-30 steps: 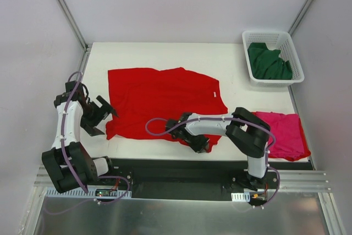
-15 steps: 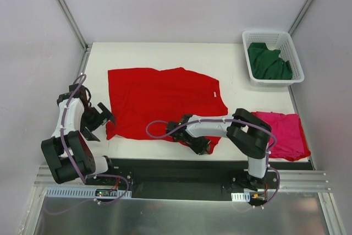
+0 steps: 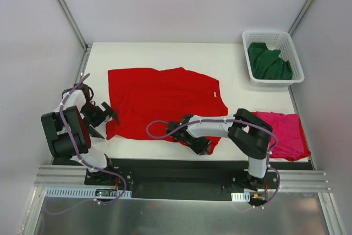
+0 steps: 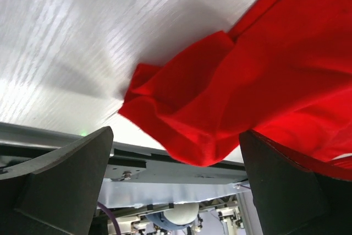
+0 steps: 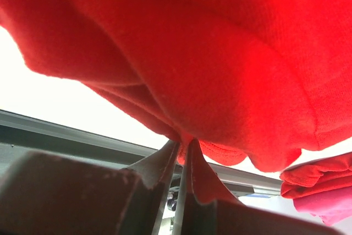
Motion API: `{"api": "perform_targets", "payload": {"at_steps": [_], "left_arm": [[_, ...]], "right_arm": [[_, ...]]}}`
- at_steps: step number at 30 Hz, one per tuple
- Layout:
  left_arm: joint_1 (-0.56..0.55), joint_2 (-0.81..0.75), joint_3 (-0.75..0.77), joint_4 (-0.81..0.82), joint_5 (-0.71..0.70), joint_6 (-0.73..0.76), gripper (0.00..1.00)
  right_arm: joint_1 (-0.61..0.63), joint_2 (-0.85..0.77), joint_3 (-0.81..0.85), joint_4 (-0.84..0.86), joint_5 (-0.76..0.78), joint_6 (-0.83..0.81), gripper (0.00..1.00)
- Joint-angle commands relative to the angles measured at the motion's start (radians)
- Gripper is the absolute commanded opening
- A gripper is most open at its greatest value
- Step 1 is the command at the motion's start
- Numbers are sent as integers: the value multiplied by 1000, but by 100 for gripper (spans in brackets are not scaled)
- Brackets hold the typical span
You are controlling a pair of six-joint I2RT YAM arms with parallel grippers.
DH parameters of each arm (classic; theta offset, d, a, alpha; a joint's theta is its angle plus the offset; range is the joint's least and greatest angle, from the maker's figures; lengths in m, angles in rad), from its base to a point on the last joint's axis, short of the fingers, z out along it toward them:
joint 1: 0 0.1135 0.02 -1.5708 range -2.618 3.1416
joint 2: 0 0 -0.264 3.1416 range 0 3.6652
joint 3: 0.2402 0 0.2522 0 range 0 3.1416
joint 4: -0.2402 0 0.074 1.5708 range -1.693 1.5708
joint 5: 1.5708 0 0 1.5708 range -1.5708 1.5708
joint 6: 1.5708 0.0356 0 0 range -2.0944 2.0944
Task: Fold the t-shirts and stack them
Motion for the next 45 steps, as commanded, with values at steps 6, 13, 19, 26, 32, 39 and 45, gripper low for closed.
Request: {"api": "perform_targets", "payload": {"at_steps": [6,13,19,26,32,39,45], "left_arm": [[-33,66,35,81,102,-49,83],[-87,114,41,99,116,-70,27],[-93,53,79,26,96,-60,7],[-92,-62,171,-158,-7,-18,9],[-93,-193,81,-229,34,-7,25],[-92,-285,-11,-249,51,-6,99],[-92,-257,136,-177,83,-32,99]], "right_arm": [[-24,-80,15,28,-27,9,1],[-58,-80,18,27,-33,-5,1],[-66,-61,-6,44,-48,-9,1],[-70,-41,3,48,-53,-26,1],[-75,-34,15,47,-51,-38,1],[-86,-37,24,36,-45,-51,1],[-92,-64,21,15,-30,-54,1]]}}
